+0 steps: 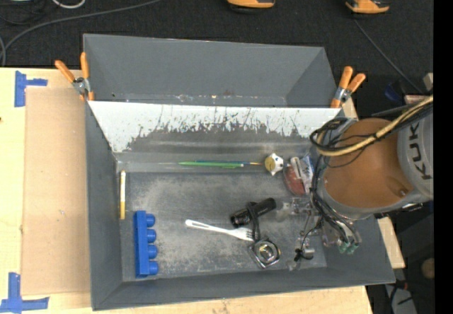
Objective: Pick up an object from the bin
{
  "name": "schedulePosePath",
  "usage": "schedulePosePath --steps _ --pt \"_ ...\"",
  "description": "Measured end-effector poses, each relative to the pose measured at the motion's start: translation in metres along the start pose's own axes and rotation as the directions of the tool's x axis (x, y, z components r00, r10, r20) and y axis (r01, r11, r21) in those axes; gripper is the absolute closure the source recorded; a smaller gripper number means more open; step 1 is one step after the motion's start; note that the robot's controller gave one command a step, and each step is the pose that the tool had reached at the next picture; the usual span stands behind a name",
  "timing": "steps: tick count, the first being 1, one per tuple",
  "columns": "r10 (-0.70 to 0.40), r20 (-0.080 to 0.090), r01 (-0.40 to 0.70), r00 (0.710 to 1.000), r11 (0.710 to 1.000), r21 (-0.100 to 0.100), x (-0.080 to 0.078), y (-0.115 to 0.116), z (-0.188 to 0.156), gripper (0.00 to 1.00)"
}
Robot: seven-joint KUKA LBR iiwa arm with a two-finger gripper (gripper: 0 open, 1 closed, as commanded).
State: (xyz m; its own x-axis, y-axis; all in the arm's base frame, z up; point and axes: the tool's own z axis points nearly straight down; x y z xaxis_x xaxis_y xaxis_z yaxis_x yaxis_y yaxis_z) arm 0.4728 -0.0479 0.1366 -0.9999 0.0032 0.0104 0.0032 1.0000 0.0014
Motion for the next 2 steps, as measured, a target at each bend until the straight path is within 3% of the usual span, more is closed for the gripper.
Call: schedulePosePath --steps 1,2 --pt "-0.003 0.008 0.003 1.000 1.000 0.001 -0.002 0.000 -0.004 0.00" --pt "-0.208 0.014 0.208 0.978 0.978 0.003 -0.071 0.052 0.051 0.00"
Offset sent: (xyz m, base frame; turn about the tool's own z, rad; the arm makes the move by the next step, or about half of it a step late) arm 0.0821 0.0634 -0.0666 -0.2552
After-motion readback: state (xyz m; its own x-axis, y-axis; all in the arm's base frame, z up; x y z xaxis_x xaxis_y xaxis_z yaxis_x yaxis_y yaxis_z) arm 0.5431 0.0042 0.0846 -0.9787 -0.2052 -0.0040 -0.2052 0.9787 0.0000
